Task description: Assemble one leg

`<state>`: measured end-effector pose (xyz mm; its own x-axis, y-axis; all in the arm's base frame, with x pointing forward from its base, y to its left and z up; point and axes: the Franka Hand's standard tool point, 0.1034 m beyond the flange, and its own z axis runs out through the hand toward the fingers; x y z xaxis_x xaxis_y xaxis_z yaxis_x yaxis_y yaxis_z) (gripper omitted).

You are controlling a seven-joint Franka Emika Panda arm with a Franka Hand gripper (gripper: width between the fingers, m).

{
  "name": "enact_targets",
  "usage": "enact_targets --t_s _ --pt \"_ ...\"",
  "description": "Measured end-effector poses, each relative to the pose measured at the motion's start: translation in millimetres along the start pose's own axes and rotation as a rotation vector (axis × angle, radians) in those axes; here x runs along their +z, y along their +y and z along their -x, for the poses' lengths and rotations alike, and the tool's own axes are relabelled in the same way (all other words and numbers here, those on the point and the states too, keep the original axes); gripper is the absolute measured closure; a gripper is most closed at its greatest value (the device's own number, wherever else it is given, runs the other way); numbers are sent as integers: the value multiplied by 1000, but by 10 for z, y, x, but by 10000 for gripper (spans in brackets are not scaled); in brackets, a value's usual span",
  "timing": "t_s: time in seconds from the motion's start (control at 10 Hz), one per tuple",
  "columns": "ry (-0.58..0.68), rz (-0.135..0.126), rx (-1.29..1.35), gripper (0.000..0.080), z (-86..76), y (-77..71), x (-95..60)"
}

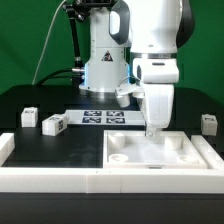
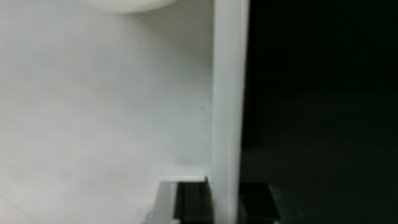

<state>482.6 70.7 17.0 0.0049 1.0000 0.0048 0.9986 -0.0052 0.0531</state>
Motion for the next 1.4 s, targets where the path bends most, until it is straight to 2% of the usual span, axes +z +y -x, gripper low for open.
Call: enact_targets --t_s 0.2,0.5,0.6,0.7,0.9,1.0,1.1,1.4 --pt "5 5 25 741 -89 60 2" --pt "4 2 26 730 -82 57 5" --pt "4 2 26 543 -81 56 6" --pt "4 2 27 543 -80 56 6" --pt "3 2 27 204 -78 56 7" --pt "3 2 27 204 -77 56 7" --pt "3 2 27 161 -76 56 7" --pt "3 2 28 153 -74 56 7"
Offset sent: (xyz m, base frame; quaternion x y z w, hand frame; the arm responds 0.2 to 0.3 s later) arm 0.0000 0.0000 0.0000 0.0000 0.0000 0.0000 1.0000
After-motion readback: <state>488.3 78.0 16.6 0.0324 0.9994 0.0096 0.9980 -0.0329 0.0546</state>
